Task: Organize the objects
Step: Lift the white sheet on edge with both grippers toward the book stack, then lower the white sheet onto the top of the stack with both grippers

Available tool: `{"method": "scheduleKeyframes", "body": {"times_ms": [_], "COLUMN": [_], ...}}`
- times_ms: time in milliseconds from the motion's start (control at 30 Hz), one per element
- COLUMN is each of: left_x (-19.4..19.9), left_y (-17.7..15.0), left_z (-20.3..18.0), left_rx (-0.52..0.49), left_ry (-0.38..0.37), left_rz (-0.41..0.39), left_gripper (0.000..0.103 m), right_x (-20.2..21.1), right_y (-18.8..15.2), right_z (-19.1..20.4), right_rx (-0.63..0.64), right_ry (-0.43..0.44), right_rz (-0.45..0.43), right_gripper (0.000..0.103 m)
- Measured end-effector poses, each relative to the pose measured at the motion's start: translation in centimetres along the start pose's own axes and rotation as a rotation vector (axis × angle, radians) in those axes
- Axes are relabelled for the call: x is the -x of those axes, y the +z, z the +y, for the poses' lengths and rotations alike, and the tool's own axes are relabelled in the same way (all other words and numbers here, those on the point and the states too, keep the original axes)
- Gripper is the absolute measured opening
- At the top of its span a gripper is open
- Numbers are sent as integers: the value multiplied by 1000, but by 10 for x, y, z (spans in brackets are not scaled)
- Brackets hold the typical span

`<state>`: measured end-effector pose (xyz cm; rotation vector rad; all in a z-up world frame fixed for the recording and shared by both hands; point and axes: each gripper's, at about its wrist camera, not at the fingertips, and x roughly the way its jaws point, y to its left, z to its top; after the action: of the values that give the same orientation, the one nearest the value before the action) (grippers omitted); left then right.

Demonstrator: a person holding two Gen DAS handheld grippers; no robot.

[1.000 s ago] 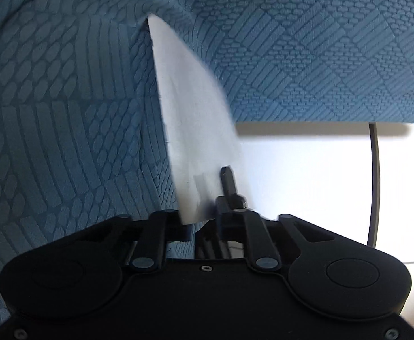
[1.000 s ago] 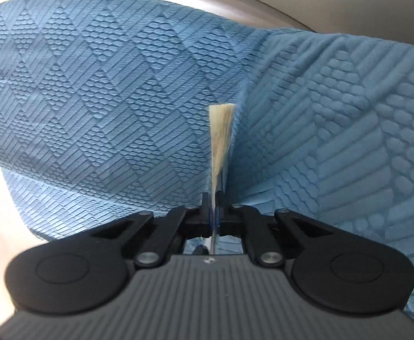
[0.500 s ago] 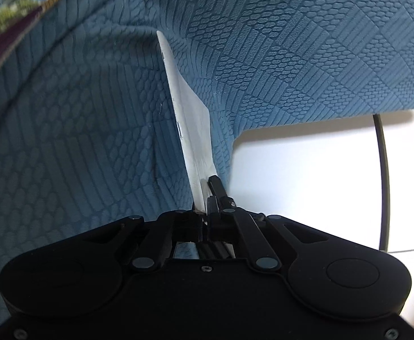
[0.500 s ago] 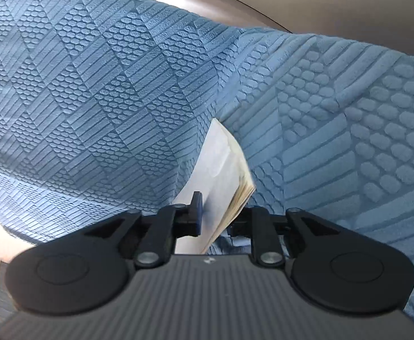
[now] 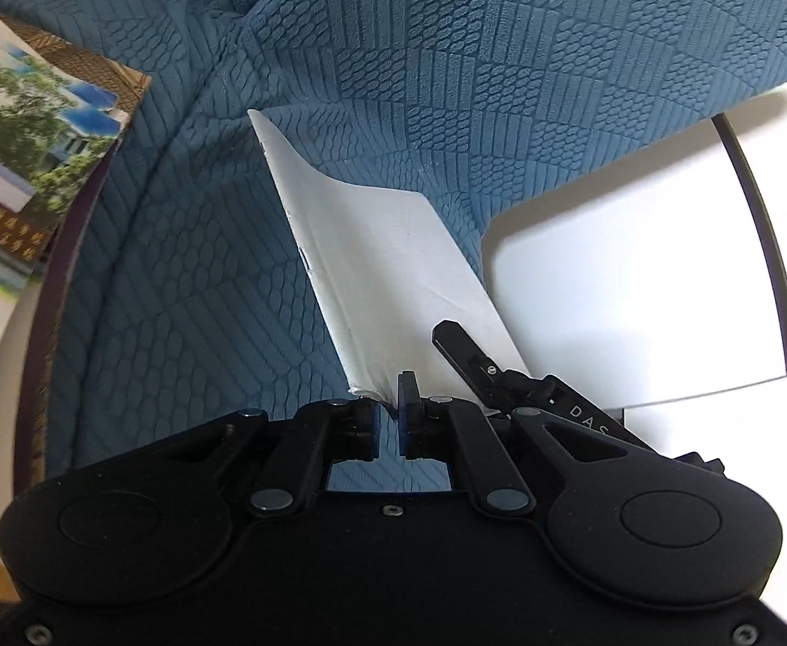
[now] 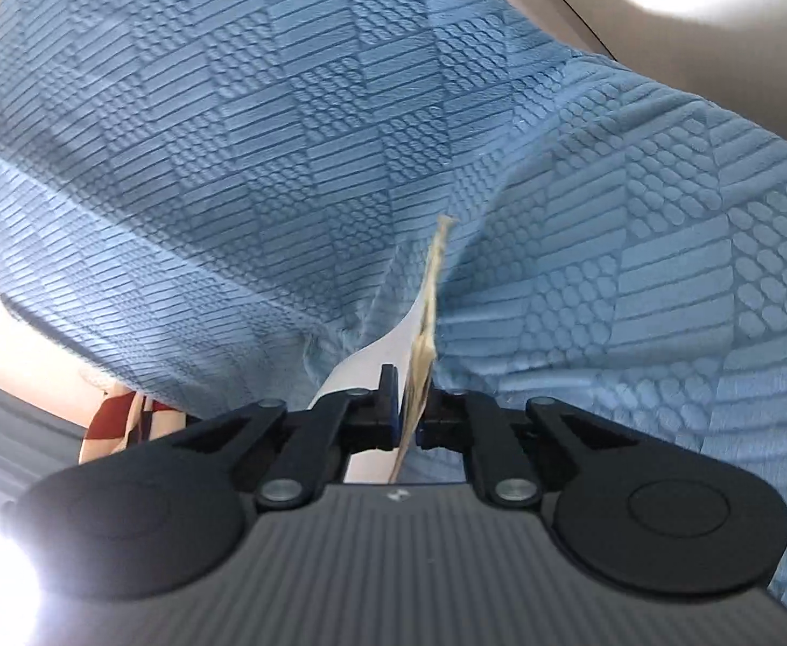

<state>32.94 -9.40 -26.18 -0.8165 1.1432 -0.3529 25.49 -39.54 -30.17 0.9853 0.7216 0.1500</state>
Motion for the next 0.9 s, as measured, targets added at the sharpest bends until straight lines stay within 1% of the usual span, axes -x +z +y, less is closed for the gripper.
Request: {"method": "scheduleKeyframes", "body": {"times_ms": [67,167,233,333,433,567,733,900], "left_x": [13,34,49,73,97,130,169,207], "left_y": [-3,-4,-2,3,9,14,22,34], "left_z": [1,-1,-1,-4,-6,-12,-13,-1], "left_rx": [15,0,3,0,-16,-37,-83,-83], "left_ry": [-14,10,10,7,-13,-32,-41,-60], "left_rz": [8,10,12,-13,-30,-64,-109,-147], "left_gripper": [5,5,5,5,5,5,5,6], "right_x": [7,17,22,33,43,50,52,47], "right_y": [-6,-16,-21,-27,-31,-37,-44,-57], "right_z": [7,16,27,47,72,109,153,190], "right_rx": [17,24,38,39,63,110,177,210], "right_ry": [-6,-7,-12,14,30,25,39,57], "right_rz": [-4,4,3,-19,-40,-49,-57,-45], "right_gripper": [8,8,9,9,9,9,9,9]}}
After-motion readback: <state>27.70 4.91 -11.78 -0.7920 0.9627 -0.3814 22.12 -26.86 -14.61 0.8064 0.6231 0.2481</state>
